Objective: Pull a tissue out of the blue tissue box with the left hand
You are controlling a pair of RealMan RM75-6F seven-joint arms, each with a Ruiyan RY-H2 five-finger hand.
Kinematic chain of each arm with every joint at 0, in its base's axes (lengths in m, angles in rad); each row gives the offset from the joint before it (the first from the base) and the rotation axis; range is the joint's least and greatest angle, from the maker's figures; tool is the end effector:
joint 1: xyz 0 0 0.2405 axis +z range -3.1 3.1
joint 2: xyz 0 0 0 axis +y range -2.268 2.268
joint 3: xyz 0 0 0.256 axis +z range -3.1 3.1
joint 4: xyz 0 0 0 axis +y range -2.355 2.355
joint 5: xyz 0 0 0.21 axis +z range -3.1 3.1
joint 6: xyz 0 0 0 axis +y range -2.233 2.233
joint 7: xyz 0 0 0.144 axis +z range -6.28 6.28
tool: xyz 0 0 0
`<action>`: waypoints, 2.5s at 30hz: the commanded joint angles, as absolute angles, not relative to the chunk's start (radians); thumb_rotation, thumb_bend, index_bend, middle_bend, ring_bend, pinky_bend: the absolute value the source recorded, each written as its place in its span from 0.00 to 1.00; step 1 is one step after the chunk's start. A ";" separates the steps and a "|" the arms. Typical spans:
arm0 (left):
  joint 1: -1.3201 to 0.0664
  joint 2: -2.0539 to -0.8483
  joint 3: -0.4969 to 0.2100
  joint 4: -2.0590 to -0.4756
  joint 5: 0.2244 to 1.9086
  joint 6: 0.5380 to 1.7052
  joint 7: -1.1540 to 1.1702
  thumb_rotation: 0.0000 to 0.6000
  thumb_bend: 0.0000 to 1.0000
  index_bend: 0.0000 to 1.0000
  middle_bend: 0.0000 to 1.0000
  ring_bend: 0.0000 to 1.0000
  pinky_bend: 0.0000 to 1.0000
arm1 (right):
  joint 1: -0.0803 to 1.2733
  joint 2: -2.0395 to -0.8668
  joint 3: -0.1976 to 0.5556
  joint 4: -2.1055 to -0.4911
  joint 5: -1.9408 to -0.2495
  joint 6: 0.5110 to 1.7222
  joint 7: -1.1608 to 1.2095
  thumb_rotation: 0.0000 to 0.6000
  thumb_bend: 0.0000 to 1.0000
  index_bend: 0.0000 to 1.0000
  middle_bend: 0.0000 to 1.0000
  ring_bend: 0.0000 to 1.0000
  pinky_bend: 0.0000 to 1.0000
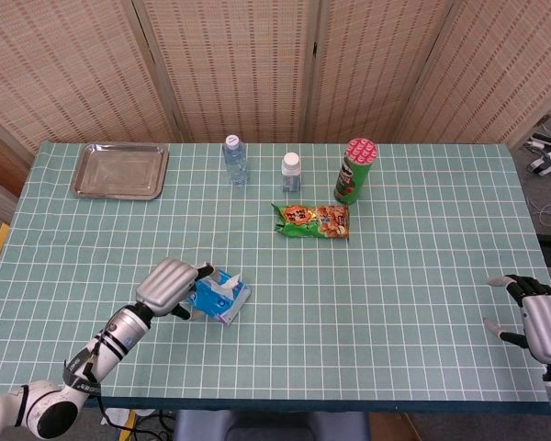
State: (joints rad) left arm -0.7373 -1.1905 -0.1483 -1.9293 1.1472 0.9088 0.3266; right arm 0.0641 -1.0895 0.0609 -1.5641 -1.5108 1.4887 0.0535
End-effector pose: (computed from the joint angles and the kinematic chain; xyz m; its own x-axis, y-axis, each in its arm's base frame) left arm -0.1120 0.2991 0.0553 0.4454 0.3374 0.8293 0.8331 -0.4955 -0.2458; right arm -0.3236 -0.1776 0.1752 0.4168 0.0089 0.9090 -0.9090 0.0031 0.4168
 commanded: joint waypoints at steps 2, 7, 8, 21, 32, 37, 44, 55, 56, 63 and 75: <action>-0.737 -1.209 -0.146 -1.926 1.140 0.934 0.340 1.00 0.04 0.50 1.00 1.00 1.00 | 0.064 -1.089 0.061 -1.564 -1.511 1.488 0.054 1.00 0.11 0.33 0.38 0.31 0.42; -0.739 -1.226 -0.140 -1.916 1.139 0.954 0.358 1.00 0.04 0.55 1.00 1.00 1.00 | 0.064 -1.088 0.061 -1.564 -1.510 1.488 0.056 1.00 0.11 0.33 0.38 0.31 0.42; -0.740 -1.228 -0.139 -1.915 1.139 0.956 0.359 1.00 0.04 0.56 1.00 1.00 1.00 | 0.064 -1.088 0.061 -1.564 -1.509 1.487 0.056 1.00 0.11 0.33 0.38 0.31 0.42; -0.741 -1.253 -0.130 -1.905 1.160 0.993 0.376 1.00 0.14 0.59 1.00 1.00 1.00 | 0.064 -1.086 0.061 -1.565 -1.510 1.488 0.059 1.00 0.11 0.33 0.38 0.31 0.42; -0.733 -1.277 -0.124 -1.882 1.189 1.017 0.362 1.00 0.33 0.63 1.00 1.00 1.00 | 0.065 -1.085 0.062 -1.564 -1.509 1.486 0.062 1.00 0.11 0.33 0.38 0.31 0.42; -0.729 -1.282 -0.125 -1.876 1.198 1.028 0.356 1.00 0.37 0.64 1.00 1.00 1.00 | 0.066 -1.085 0.062 -1.565 -1.508 1.484 0.060 1.00 0.11 0.33 0.38 0.31 0.42; -0.725 -1.290 -0.125 -1.876 1.194 1.042 0.371 1.00 0.39 0.68 1.00 1.00 1.00 | 0.066 -1.084 0.062 -1.566 -1.508 1.483 0.060 1.00 0.11 0.33 0.38 0.31 0.42; -0.724 -1.303 -0.129 -1.890 1.150 1.050 0.398 1.00 0.46 0.68 1.00 1.00 1.00 | 0.067 -1.083 0.062 -1.565 -1.508 1.482 0.062 1.00 0.11 0.33 0.38 0.31 0.42; -0.723 -1.304 -0.129 -1.889 1.154 1.052 0.396 1.00 0.46 0.69 1.00 1.00 1.00 | 0.067 -1.083 0.062 -1.565 -1.508 1.482 0.063 1.00 0.11 0.33 0.38 0.31 0.42; -0.706 -1.303 -0.135 -1.891 1.208 1.086 0.352 1.00 0.46 0.74 1.00 1.00 1.00 | 0.067 -1.082 0.063 -1.566 -1.506 1.482 0.065 1.00 0.11 0.33 0.38 0.31 0.42; -0.675 -1.201 -0.176 -1.982 1.240 1.150 0.327 1.00 0.46 0.77 1.00 1.00 1.00 | 0.065 -1.083 0.060 -1.567 -1.513 1.488 0.060 1.00 0.11 0.33 0.38 0.31 0.42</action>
